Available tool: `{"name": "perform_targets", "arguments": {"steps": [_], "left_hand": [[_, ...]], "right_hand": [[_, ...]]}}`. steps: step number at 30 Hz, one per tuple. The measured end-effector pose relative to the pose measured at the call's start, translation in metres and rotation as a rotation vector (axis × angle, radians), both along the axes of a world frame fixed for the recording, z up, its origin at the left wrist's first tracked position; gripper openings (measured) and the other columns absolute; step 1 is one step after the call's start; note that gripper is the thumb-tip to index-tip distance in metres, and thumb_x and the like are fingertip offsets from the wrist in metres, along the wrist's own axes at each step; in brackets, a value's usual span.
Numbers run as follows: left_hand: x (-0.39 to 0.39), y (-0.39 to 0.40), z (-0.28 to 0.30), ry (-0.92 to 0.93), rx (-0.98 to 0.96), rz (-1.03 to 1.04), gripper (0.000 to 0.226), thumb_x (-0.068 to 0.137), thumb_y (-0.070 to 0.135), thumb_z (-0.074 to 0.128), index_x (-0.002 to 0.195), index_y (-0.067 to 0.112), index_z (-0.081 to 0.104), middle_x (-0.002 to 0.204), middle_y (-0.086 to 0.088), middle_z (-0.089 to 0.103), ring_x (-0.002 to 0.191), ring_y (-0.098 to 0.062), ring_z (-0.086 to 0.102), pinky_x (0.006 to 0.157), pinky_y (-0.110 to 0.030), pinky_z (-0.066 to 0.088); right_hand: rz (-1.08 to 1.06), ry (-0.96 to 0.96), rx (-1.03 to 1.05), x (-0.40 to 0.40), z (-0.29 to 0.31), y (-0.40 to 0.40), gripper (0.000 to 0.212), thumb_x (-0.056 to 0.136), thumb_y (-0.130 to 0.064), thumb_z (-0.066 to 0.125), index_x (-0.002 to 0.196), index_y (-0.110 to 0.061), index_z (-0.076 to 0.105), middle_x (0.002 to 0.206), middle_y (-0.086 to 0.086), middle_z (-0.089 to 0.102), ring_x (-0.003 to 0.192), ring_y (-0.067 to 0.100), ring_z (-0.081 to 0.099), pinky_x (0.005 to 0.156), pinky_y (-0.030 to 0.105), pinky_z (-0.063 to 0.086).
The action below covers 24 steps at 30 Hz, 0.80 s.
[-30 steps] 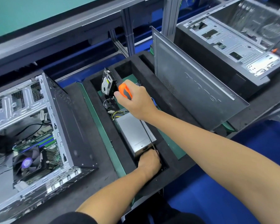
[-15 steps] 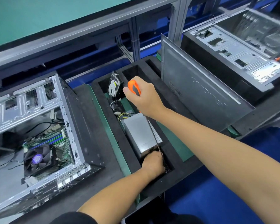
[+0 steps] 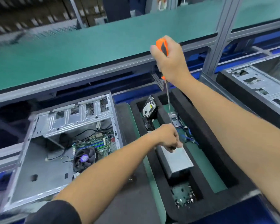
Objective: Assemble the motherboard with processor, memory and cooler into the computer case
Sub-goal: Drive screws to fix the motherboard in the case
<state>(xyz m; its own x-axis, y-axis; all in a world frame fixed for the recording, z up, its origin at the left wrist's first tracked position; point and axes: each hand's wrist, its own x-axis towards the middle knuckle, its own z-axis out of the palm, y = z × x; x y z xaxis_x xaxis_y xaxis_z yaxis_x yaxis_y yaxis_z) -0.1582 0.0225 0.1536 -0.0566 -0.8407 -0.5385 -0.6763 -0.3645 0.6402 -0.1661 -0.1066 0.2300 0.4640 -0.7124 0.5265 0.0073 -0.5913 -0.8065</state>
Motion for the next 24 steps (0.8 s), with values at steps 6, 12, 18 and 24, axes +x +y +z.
{"name": "perform_targets", "arguments": {"steps": [6,12,18,24], "left_hand": [[0.089,0.020,-0.001,-0.003,-0.241,0.197,0.019,0.081,0.019,0.075,0.070,0.005,0.069,0.061,-0.003,0.066,0.053,-0.010,0.059,0.053,-0.018,0.048],[0.168,0.089,-0.021,-0.056,-0.420,0.469,0.020,0.076,0.019,0.079,0.069,0.004,0.069,0.059,-0.004,0.064,0.051,-0.008,0.054,0.055,-0.023,0.043],[0.200,0.133,-0.052,-0.136,-0.432,0.511,0.019,0.074,0.031,0.080,0.068,0.016,0.070,0.062,0.003,0.066,0.051,0.002,0.052,0.054,-0.015,0.042],[0.219,0.151,-0.071,-0.137,-0.430,0.508,0.020,0.073,0.036,0.080,0.062,0.030,0.064,0.060,0.015,0.063,0.055,0.007,0.055,0.054,-0.011,0.038]], "right_hand": [[-0.030,-0.214,-0.129,0.047,0.065,0.029,0.033,0.096,-0.019,0.052,0.070,-0.020,0.033,0.059,-0.011,0.029,0.051,0.008,0.027,0.050,0.027,0.028],[-0.004,-0.321,-0.150,0.106,0.080,0.074,0.029,0.096,-0.019,0.053,0.072,-0.018,0.036,0.057,-0.012,0.031,0.050,0.005,0.030,0.048,0.020,0.029],[0.068,-0.285,-0.142,0.155,0.060,0.119,0.027,0.096,-0.018,0.052,0.073,-0.016,0.038,0.059,-0.009,0.031,0.053,0.006,0.030,0.050,0.024,0.030],[0.105,-0.244,-0.128,0.178,0.045,0.138,0.025,0.097,-0.019,0.052,0.076,-0.010,0.041,0.060,-0.005,0.032,0.054,0.010,0.030,0.051,0.029,0.031]]}}
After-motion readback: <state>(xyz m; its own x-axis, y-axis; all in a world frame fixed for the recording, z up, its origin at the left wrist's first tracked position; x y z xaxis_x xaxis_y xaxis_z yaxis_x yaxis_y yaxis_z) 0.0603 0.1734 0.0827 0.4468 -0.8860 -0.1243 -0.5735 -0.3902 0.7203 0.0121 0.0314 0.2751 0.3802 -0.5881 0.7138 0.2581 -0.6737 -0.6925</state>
